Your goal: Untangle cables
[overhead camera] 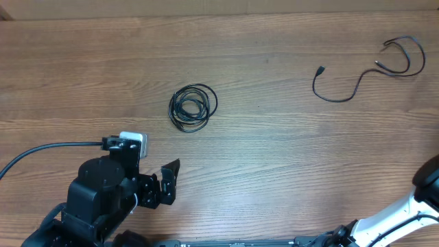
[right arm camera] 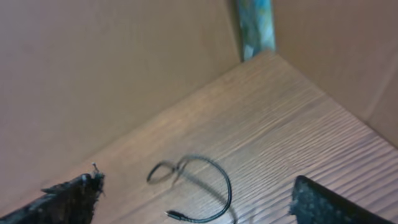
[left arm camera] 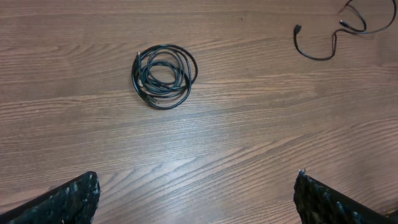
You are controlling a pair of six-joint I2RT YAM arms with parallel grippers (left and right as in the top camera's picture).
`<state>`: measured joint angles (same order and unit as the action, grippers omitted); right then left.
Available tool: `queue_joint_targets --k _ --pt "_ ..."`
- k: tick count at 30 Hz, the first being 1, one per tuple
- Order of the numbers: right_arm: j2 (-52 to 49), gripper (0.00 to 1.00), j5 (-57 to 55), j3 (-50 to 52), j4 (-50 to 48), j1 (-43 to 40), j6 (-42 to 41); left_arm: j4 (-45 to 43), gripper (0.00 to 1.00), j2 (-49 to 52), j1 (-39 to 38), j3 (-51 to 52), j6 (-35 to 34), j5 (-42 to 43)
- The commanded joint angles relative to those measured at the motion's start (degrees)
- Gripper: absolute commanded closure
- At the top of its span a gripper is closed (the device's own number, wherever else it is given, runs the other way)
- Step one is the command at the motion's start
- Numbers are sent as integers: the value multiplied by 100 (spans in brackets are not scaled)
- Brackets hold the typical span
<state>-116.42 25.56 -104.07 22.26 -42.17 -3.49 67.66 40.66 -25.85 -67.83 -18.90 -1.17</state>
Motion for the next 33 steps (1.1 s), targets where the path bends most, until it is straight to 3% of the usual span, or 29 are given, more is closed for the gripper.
queue_joint_targets --k 1,13,23,27,30,33 --pt "79 0 411 -348 173 101 -214 -15 0 9 -4 17 109 -72" --pt "-417 0 415 -278 2218 1078 -216 -15 0 9 -4 17 109 -72" --pt "-485 0 299 -278 3318 2074 -286 -15 0 9 -4 17 109 -72" --pt "-555 1 -1213 -275 3589 2465 -1556 -15 0 9 -4 17 109 -74" --pt "-625 12 -2476 -275 3941 2695 -2636 -15 0 9 -4 17 109 -72" --pt "-713 15 -2999 -275 4214 2857 -3327 -15 1 9 -4 17 109 -74"
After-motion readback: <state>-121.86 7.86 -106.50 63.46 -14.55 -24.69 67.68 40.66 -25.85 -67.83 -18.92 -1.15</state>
